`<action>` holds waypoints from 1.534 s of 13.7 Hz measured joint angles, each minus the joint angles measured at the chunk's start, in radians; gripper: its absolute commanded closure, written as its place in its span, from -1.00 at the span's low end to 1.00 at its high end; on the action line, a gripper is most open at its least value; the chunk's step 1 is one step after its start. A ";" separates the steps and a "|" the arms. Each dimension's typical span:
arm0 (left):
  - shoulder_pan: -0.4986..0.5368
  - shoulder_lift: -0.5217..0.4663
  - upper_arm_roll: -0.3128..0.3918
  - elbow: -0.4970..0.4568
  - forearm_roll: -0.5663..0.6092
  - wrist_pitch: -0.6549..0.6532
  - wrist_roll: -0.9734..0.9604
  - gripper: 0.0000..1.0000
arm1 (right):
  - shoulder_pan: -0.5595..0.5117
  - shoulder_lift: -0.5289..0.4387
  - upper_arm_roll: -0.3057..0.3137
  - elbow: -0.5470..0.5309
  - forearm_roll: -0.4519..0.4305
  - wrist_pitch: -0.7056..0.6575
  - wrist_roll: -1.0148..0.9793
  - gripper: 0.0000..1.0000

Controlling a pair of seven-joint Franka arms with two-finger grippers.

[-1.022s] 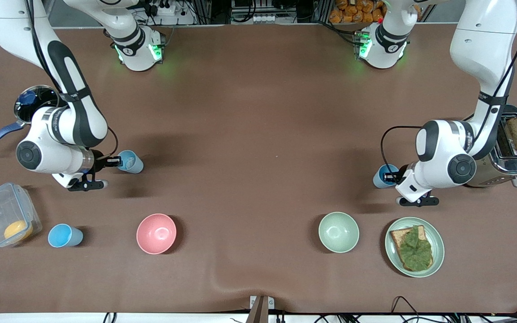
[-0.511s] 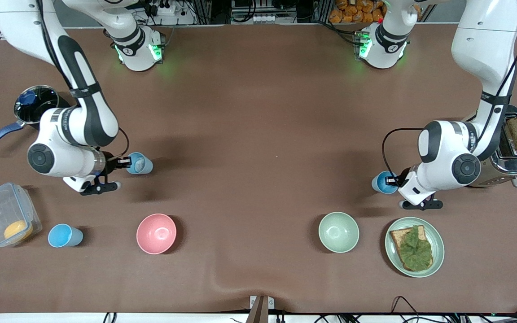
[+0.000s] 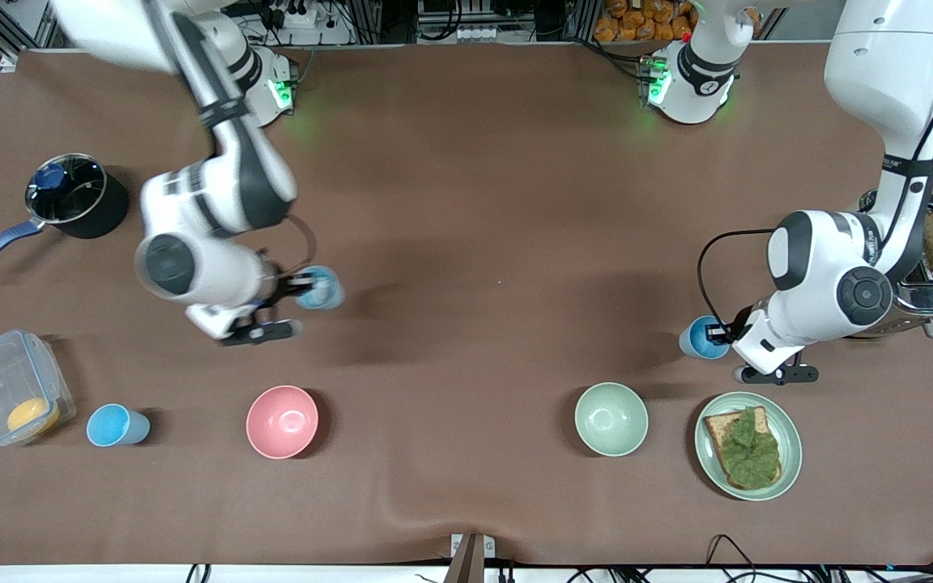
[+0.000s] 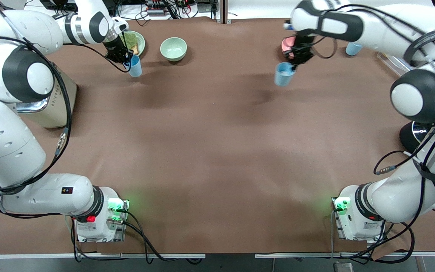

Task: Stack blue cups with both arms
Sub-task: 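Carry both cups to the table middle, right gripper setting its cup down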

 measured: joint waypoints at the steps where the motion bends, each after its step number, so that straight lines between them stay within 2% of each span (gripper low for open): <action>1: 0.001 -0.001 0.000 0.000 0.000 0.000 0.000 1.00 | 0.051 0.006 0.001 0.001 0.016 0.030 0.068 1.00; 5: 0.001 -0.001 0.000 0.009 -0.009 0.000 -0.003 1.00 | 0.239 0.043 0.002 0.003 0.028 0.180 0.320 1.00; 8: 0.001 -0.001 0.000 0.011 -0.013 0.000 -0.003 1.00 | 0.350 0.094 0.001 0.004 0.029 0.311 0.432 1.00; 12: 0.002 -0.001 0.000 0.011 -0.014 0.000 -0.003 1.00 | 0.413 0.165 0.001 0.005 0.029 0.424 0.477 1.00; 15: 0.001 -0.001 -0.001 0.011 -0.014 0.000 -0.003 1.00 | 0.420 0.189 0.000 0.007 0.029 0.442 0.484 1.00; 16: -0.001 -0.001 -0.002 0.012 -0.015 0.000 -0.005 1.00 | 0.420 0.192 0.000 0.008 0.029 0.442 0.485 0.92; 17: -0.006 -0.001 -0.007 0.013 -0.021 0.000 -0.014 1.00 | 0.420 0.193 0.000 0.008 0.029 0.442 0.487 0.77; 19: -0.017 -0.010 -0.043 0.021 -0.025 0.000 -0.080 1.00 | 0.420 0.193 -0.001 0.009 0.030 0.442 0.491 -0.62; 20: -0.022 -0.022 -0.070 0.026 -0.025 -0.001 -0.122 1.00 | 0.420 0.194 -0.003 0.010 0.030 0.442 0.494 -1.00; 21: -0.027 -0.038 -0.101 0.029 -0.025 -0.013 -0.164 1.00 | 0.420 0.194 -0.005 0.010 0.030 0.442 0.494 -1.00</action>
